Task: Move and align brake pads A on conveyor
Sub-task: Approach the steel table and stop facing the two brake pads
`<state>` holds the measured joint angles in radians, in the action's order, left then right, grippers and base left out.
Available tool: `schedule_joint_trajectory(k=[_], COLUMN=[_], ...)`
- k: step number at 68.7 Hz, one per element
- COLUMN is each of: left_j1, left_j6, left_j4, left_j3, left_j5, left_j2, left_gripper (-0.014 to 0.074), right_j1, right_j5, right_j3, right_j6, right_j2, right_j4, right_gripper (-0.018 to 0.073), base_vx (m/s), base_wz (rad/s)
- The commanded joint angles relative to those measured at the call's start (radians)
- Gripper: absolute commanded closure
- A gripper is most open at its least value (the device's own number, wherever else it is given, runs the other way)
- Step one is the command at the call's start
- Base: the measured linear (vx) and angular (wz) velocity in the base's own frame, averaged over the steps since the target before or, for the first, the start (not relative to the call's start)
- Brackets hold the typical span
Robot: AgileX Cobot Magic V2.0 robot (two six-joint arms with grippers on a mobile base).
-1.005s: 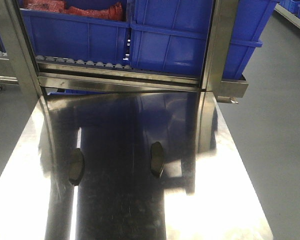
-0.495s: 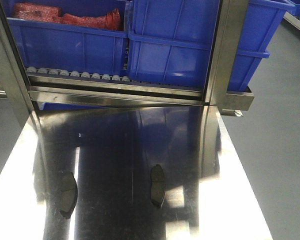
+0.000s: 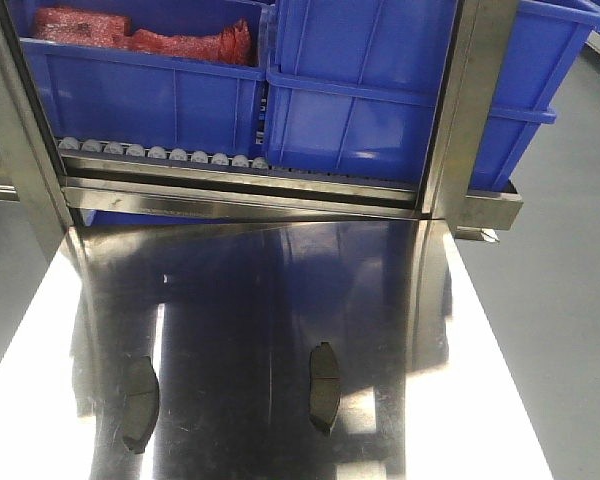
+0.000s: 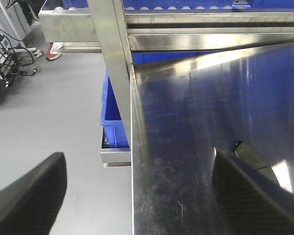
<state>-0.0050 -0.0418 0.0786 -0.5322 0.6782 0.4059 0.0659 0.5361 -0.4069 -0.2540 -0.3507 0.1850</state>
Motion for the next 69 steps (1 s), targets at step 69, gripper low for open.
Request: schedule_joint_trajectory(k=[69], left_j1=[-0.004], left_j6=[0.004], left_j4=[-0.002], left_j3=[-0.025], left_j5=[-0.099], left_j2=[0.005], left_gripper=[0.001], right_j1=[0.002], right_j5=[-0.07], right_j3=[-0.028], right_j6=[-0.003], right_j2=[-0.005], right_j4=[0.0], right_gripper=[-0.0009], base_vx=[0.0], base_wz=[0.0])
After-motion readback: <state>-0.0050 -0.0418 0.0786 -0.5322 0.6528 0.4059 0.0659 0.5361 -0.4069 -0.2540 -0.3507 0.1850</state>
